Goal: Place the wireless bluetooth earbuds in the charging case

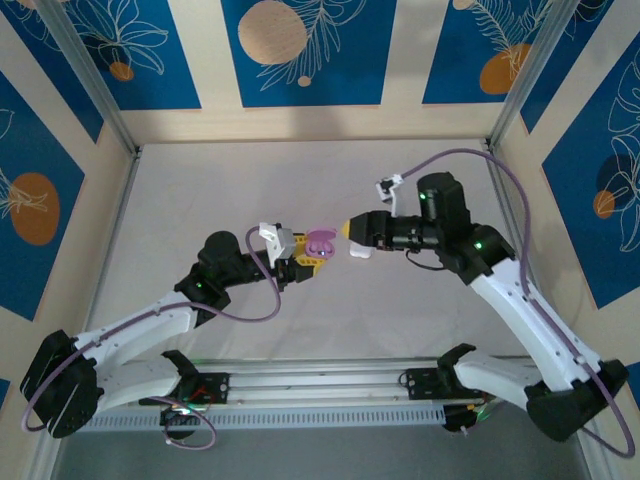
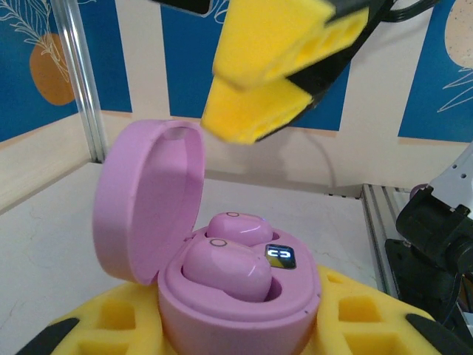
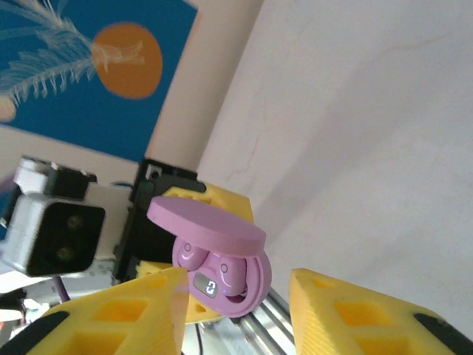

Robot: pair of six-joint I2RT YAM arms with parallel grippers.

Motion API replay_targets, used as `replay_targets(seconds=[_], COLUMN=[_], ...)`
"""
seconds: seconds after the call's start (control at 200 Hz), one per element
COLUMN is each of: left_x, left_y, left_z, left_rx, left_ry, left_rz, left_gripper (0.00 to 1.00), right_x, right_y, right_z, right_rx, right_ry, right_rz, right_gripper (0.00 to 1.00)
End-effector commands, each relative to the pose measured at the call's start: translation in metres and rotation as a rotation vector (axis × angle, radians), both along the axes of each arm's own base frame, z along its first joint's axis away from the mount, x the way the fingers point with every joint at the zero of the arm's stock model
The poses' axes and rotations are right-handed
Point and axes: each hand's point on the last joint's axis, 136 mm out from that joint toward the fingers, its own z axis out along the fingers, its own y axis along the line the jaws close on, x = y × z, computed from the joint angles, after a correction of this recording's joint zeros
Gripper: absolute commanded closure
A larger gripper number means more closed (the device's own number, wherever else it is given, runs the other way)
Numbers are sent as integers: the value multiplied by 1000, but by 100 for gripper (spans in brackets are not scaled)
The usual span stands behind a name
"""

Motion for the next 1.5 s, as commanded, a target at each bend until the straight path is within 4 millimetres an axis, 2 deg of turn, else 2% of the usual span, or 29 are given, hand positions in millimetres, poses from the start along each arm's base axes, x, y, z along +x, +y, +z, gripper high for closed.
replay_targets(seconds=[0.0,0.045,0.095,0.25,0.355,0.51,0.74,1.12,1.496], left_x=[-10,-12,-13,-17,-18,-17,-15,-12,-12], left_y=[-3,-4,-4,-6,-6,-6,-5,-2,-1], left_z=[25,26,26,28,29,30,31,33,38], left_rx=[-49,-49,-50,-53,-55,-59,-61,-63,-84], left_ry=[-77,-79,-80,-84,-87,-90,-94,-100,-103], left_rz=[-45,-54,-58,-74,-76,-68,-54,-16,-12], left_gripper=[76,76,76,76,76,76,76,76,76], right_x=[13,16,18,20,24,24,11,-11,-33], right_y=[-14,-17,-16,2,18,31,40,37,46], right_z=[4,6,9,14,8,-8,-21,-21,-27], right_rx=[40,60,79,110,104,58,18,34,150], right_ry=[-16,-9,6,113,196,255,284,267,334], right_rz=[-112,-134,-130,-38,28,69,139,209,349], right_gripper=[53,48,48,45,44,43,46,48,45])
